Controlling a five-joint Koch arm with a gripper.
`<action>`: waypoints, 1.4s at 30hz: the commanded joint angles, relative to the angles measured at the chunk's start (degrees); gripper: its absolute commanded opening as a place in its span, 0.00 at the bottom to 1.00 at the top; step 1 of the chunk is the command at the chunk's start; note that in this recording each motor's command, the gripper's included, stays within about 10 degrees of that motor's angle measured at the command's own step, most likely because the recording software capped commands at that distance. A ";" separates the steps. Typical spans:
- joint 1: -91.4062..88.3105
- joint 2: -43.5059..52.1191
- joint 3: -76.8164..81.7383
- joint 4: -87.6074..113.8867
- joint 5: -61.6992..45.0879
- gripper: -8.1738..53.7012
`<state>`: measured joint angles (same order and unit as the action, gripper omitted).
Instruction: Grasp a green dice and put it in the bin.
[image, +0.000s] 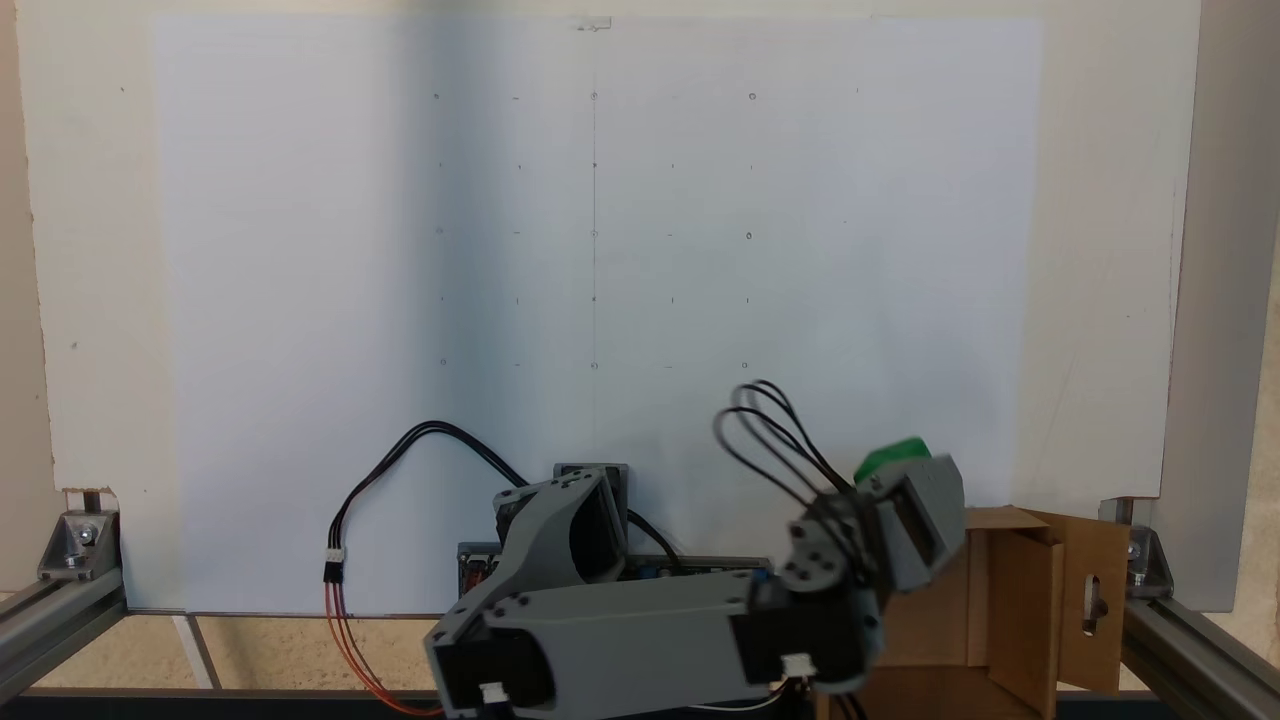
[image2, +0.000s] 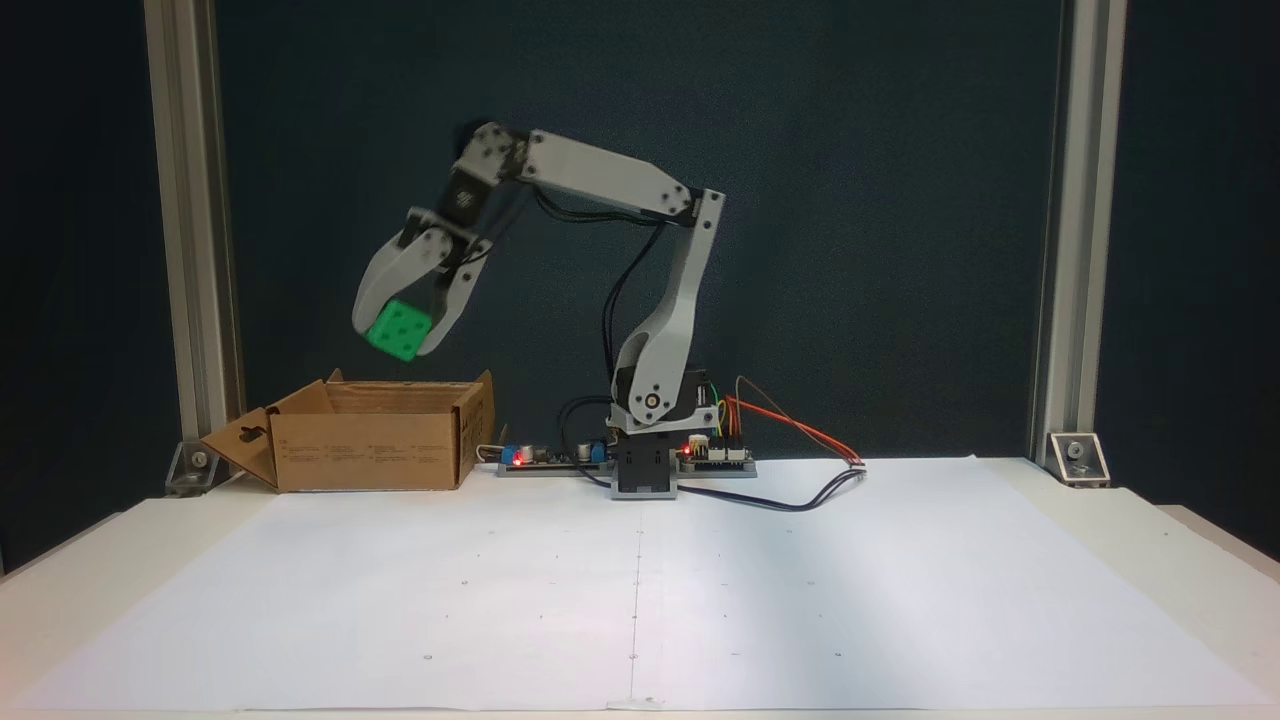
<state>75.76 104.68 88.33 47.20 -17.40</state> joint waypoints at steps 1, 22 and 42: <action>4.13 -2.11 -3.87 -0.18 -6.15 0.32; 25.93 -13.27 -3.43 -0.18 -14.06 0.32; 28.12 -18.72 -3.52 -8.88 -14.59 0.71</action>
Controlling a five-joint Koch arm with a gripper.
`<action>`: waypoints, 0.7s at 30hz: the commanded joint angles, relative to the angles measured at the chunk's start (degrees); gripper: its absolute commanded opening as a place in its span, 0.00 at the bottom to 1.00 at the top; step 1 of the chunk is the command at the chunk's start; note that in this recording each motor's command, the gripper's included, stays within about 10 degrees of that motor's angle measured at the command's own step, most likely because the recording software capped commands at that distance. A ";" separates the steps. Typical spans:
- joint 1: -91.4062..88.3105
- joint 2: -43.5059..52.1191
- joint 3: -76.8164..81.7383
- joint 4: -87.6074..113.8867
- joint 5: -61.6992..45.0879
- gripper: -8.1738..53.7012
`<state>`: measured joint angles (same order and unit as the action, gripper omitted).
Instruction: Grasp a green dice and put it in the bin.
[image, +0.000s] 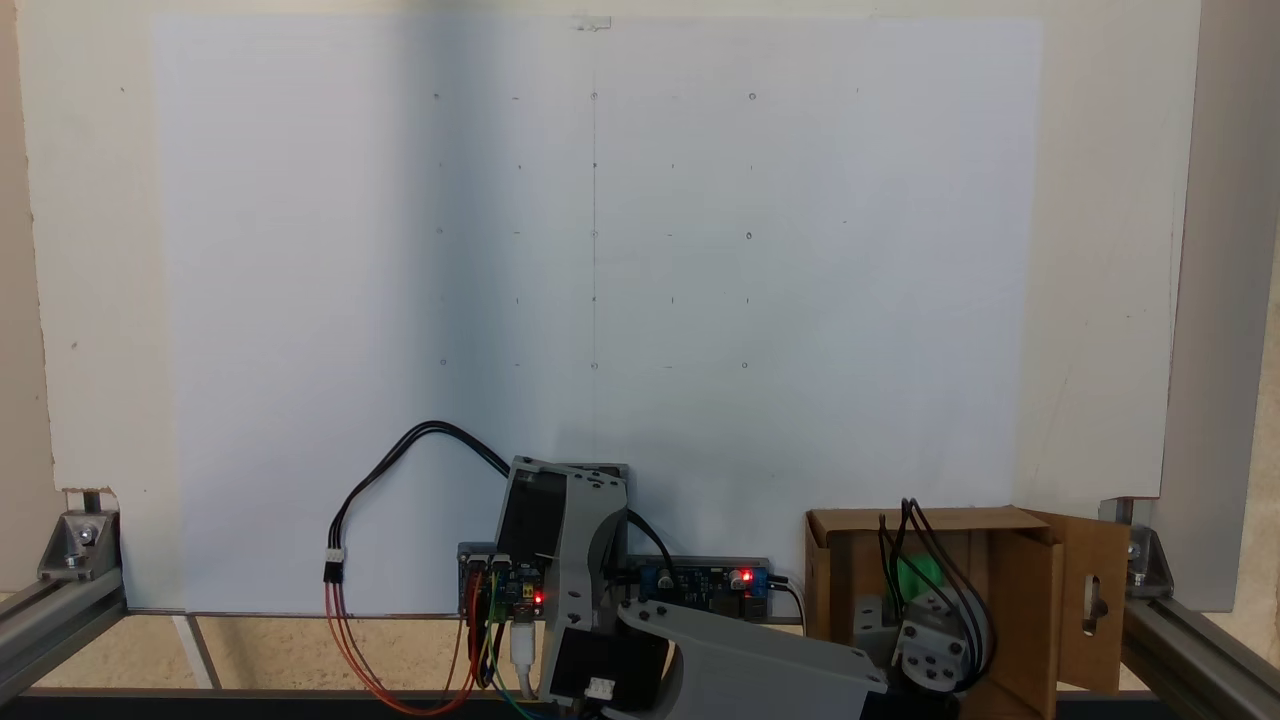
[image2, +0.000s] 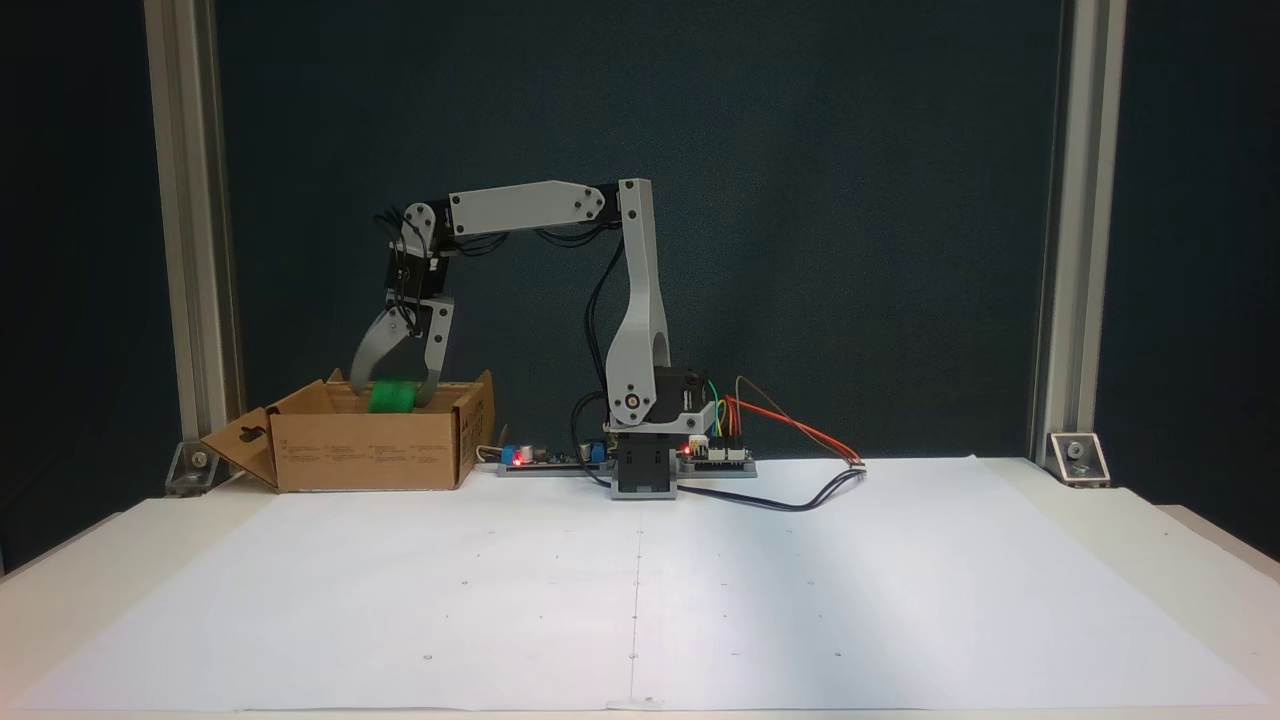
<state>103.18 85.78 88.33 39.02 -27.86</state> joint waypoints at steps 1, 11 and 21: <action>0.70 0.18 -3.52 -0.70 -4.13 0.71; -8.00 12.22 -3.87 -2.37 13.78 0.78; -46.12 25.40 -3.87 -15.29 29.79 0.84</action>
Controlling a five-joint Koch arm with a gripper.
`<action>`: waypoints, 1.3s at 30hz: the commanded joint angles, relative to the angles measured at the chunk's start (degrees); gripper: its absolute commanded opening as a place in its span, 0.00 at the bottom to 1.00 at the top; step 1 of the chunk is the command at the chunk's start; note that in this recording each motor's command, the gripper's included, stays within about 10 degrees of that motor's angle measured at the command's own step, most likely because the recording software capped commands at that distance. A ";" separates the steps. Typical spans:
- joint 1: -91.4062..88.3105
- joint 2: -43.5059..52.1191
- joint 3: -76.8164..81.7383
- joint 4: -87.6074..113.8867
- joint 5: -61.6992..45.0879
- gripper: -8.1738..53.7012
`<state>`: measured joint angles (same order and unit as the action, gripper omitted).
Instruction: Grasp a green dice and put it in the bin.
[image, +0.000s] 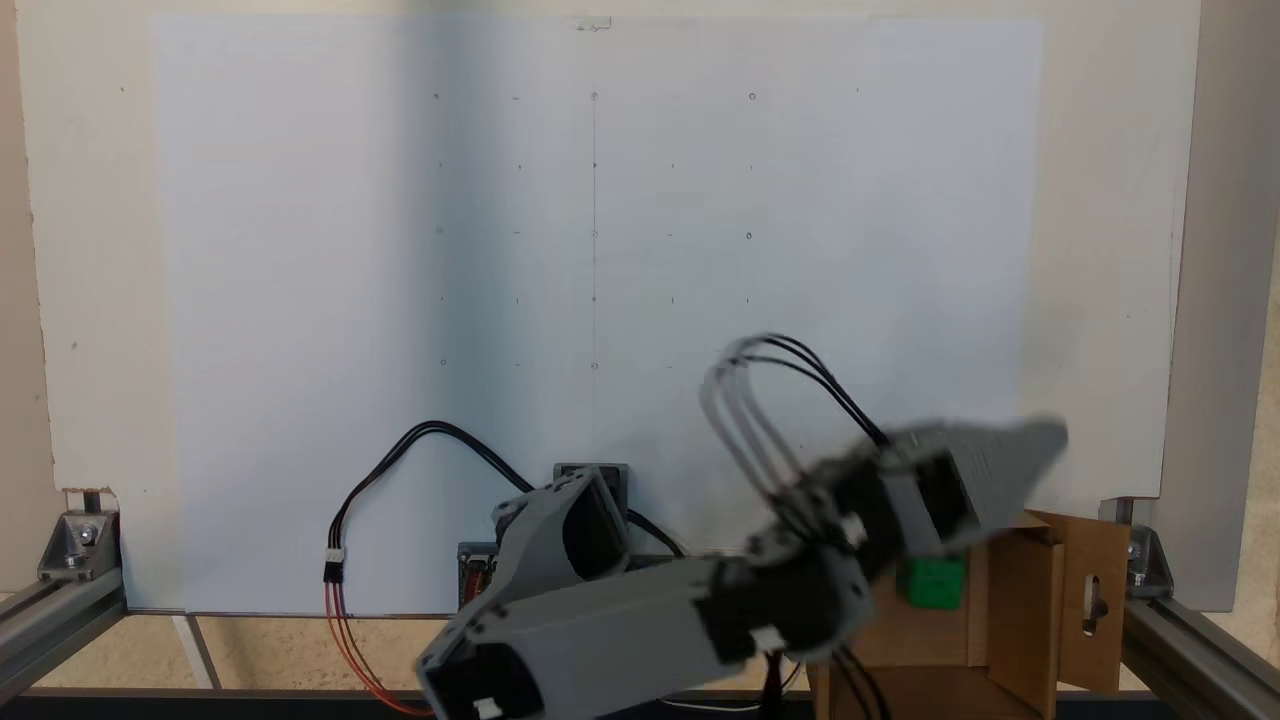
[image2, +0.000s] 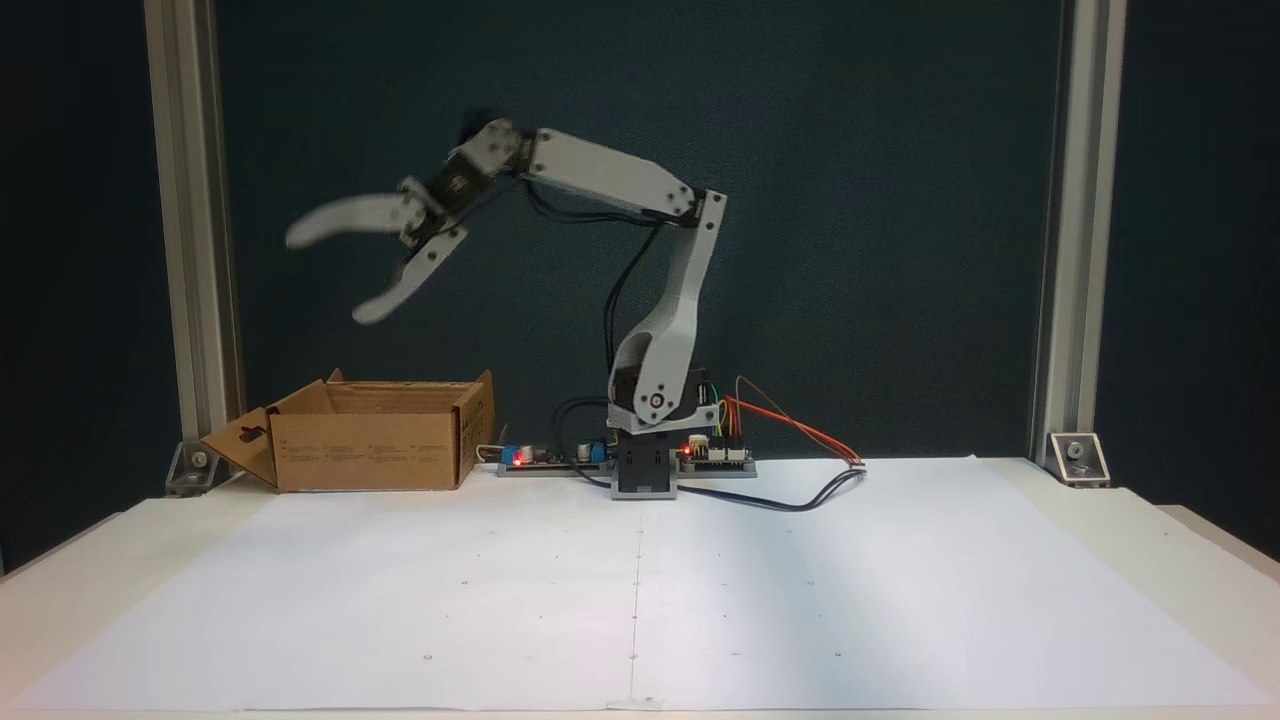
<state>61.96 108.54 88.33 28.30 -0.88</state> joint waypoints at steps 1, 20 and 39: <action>-9.12 3.34 -3.87 -5.36 2.72 0.84; -63.02 21.71 33.13 -29.69 2.46 0.85; -62.93 27.33 67.68 -75.48 2.20 0.83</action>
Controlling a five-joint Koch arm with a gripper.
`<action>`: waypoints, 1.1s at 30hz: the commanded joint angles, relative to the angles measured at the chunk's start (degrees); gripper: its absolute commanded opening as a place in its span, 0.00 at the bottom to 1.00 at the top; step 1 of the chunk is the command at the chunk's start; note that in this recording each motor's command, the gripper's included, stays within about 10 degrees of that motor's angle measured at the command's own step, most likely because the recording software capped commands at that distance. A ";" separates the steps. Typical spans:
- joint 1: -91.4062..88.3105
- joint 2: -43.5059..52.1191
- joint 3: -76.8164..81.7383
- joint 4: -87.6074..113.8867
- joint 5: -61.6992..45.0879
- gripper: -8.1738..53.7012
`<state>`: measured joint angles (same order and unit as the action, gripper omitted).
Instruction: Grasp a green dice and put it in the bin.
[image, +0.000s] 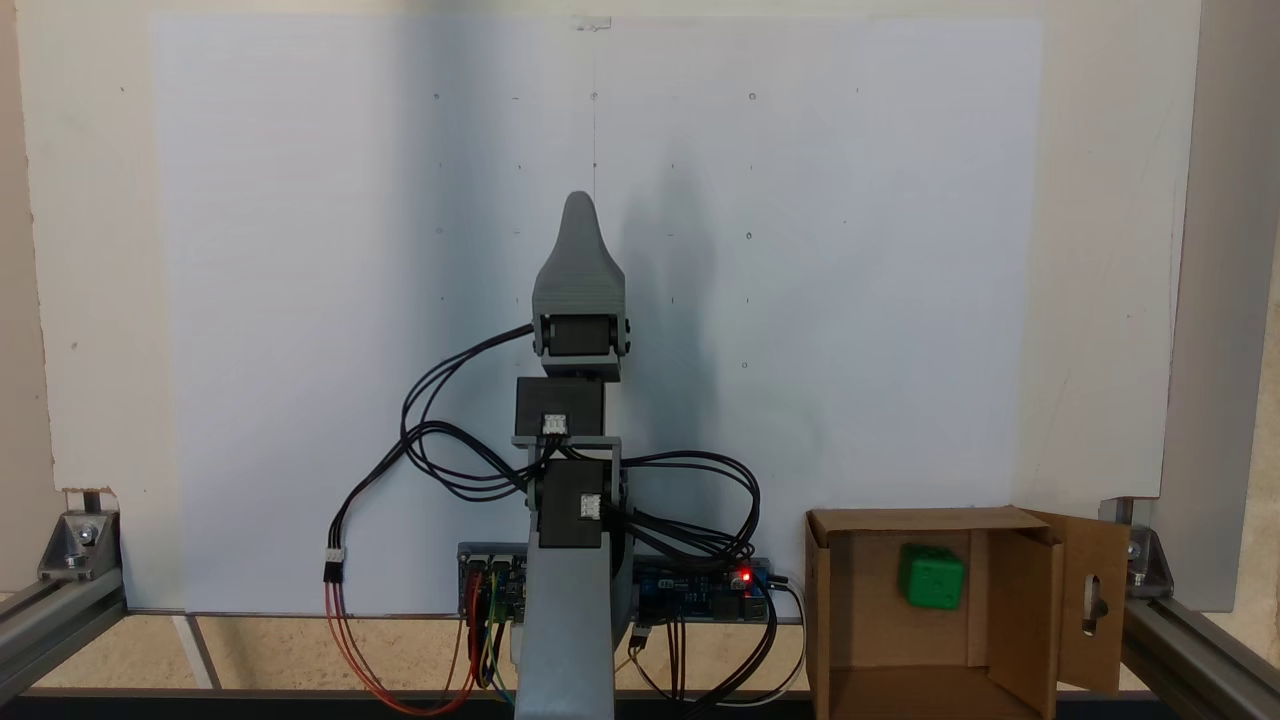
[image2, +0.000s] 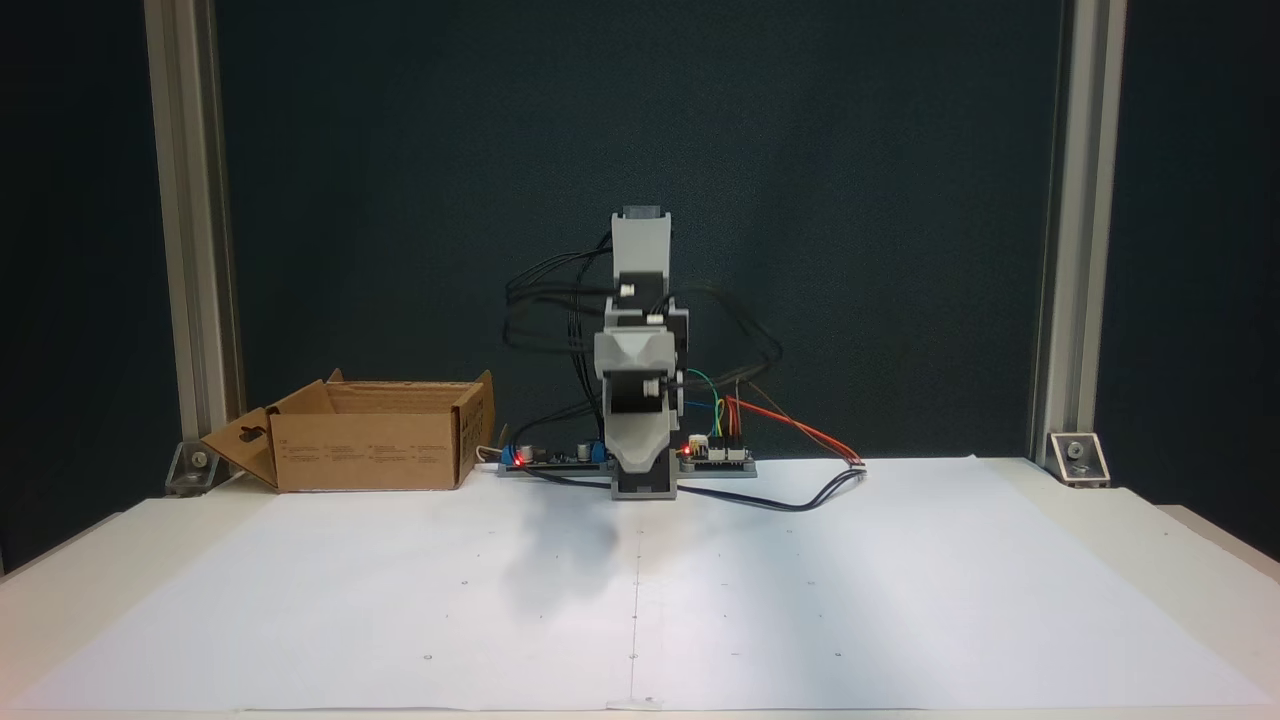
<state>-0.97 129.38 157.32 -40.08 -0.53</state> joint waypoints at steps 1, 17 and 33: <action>0.00 6.50 0.00 -9.47 1.85 0.83; 0.00 6.50 22.06 -45.86 1.85 0.85; -0.09 6.24 21.97 -57.39 1.85 0.85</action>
<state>-1.05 129.38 176.40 -94.04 -0.44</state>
